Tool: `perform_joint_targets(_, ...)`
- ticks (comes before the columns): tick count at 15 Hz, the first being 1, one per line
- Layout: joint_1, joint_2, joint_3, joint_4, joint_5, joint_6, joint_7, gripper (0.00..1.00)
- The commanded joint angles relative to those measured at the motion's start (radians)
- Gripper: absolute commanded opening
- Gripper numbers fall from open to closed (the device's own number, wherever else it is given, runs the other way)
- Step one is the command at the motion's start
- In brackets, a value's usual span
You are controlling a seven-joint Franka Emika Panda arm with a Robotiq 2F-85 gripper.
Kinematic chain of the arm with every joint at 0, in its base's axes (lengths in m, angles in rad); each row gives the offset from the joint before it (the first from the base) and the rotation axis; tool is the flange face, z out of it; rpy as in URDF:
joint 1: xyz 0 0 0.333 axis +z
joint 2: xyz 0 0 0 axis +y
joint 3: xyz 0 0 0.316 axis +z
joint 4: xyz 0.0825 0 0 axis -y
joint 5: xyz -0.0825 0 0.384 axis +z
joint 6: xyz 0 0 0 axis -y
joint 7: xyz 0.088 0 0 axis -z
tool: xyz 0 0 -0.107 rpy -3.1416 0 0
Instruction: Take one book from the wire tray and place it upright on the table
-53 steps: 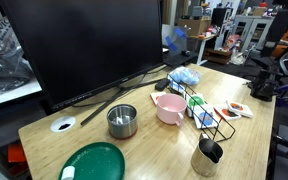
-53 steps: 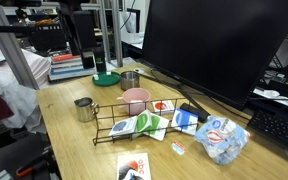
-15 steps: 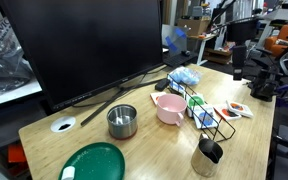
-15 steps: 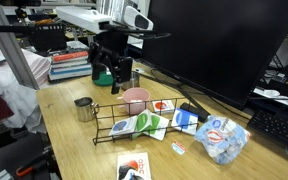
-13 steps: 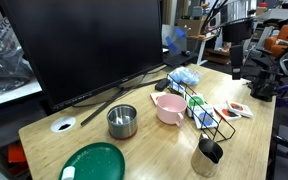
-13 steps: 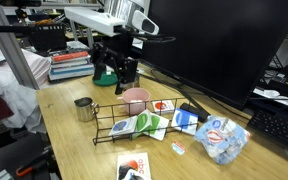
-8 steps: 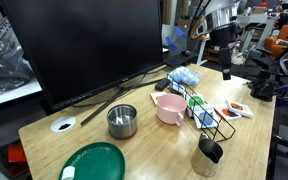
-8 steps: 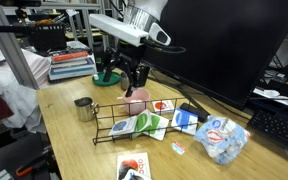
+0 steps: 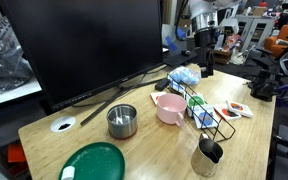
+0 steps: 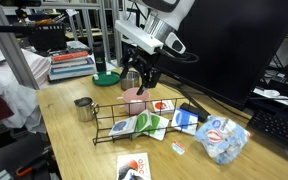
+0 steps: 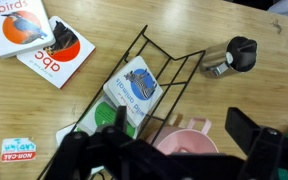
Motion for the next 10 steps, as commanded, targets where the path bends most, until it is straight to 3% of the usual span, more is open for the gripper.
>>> perform_joint_targets(1,-0.022,0.003,0.023,0.005,-0.003,-0.003,0.008,1.00)
perform_joint_targets(10,-0.024,0.016,0.023,0.017,-0.006,0.018,0.012,1.00)
